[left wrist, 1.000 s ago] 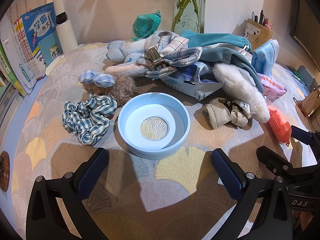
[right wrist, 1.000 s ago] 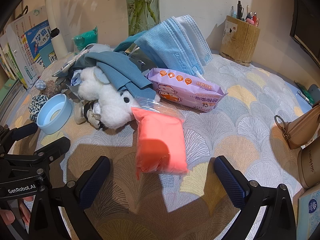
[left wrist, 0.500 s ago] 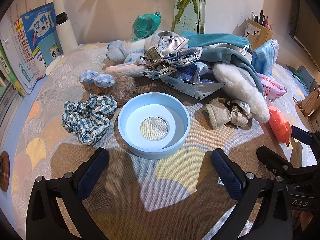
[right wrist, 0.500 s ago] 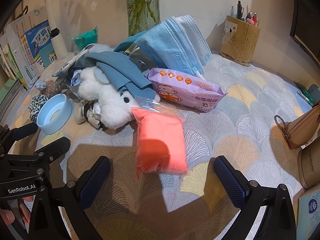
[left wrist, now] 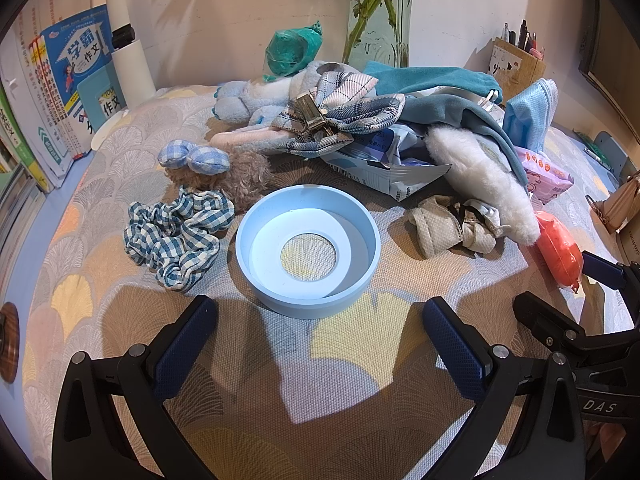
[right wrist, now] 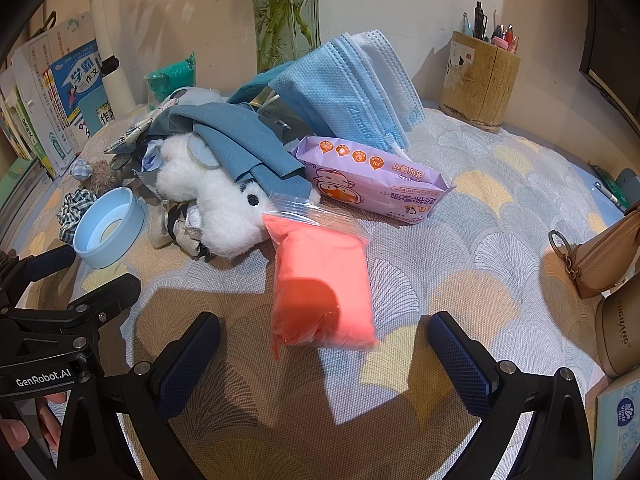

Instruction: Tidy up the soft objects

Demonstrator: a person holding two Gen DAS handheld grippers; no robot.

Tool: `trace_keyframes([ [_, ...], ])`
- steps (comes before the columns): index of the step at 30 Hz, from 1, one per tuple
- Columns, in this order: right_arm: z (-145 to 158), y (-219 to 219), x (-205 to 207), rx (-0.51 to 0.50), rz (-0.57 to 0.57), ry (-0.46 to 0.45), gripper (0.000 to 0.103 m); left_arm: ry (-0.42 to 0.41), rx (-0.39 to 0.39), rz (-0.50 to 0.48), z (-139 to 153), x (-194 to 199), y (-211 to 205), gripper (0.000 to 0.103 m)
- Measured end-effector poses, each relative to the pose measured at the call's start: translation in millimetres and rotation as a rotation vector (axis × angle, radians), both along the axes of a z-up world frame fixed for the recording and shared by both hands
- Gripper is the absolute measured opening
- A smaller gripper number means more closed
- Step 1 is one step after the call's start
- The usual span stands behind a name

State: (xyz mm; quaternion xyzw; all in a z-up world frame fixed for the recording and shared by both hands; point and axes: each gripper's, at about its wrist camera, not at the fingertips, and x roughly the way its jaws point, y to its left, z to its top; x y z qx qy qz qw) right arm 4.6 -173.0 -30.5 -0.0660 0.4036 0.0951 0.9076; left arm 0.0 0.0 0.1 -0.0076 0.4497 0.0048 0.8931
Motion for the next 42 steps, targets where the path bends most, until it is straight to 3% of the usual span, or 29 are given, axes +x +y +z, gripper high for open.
trace_keyframes([
  [34,2,-2,3,-0.001,-0.004,0.002,0.103,0.003,-0.004,-0.001,0,0,0,0.103],
  [42,0,-11,-18,0.011,0.074,0.031,0.103,0.036,-0.001,-0.118,5,-42,14,0.103],
])
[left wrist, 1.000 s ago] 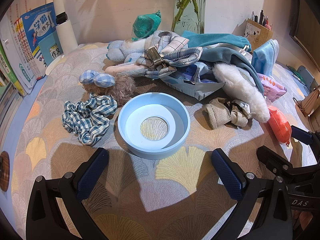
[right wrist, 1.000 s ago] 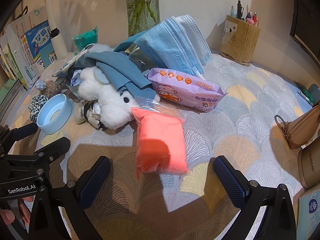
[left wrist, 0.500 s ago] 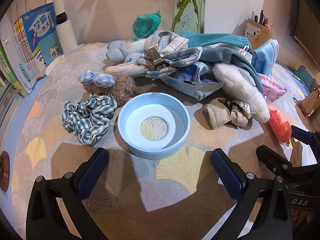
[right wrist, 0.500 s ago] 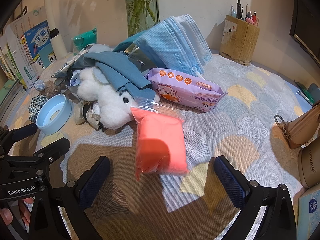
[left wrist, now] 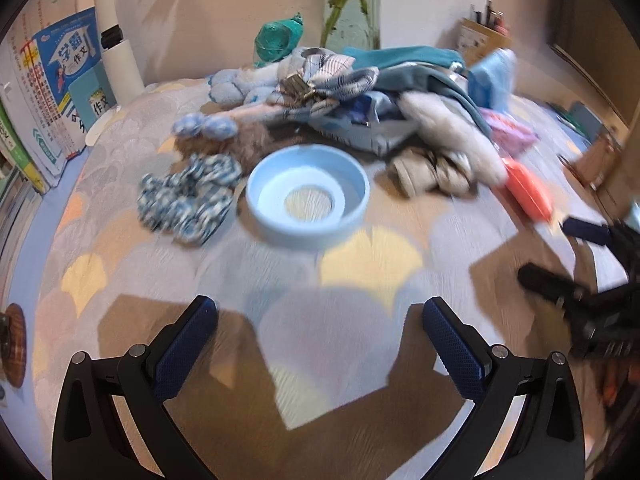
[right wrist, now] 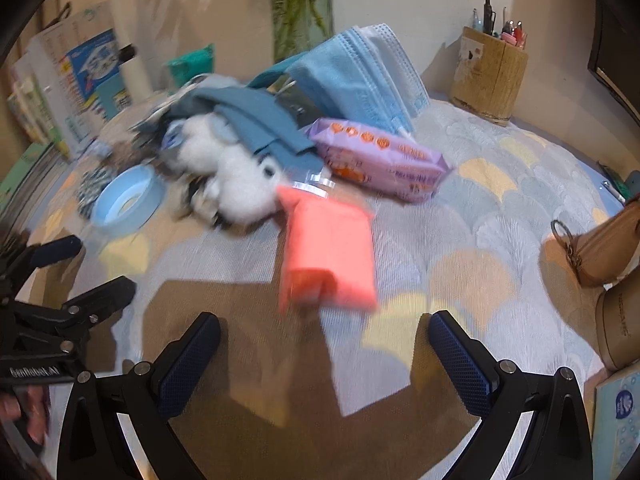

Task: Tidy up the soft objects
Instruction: 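Grasp the light-blue bowl with the left tool while the right tool grasps the orange clay bag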

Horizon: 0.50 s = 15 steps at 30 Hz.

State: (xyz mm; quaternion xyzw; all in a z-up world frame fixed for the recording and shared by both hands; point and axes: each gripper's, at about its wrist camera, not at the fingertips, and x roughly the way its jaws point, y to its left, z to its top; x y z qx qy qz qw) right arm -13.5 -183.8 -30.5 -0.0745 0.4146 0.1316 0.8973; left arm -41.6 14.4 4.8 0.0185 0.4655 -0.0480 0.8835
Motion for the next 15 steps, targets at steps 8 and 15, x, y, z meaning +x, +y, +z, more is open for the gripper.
trace_keyframes([
  [8,7,-24,-8,0.138,0.026,-0.021,0.083,-0.071,-0.050,-0.034,27,20,4,0.103],
  [15,14,-31,19,0.274,-0.011,-0.008,0.075,-0.024,0.035,0.011,7,62,-15,0.102],
])
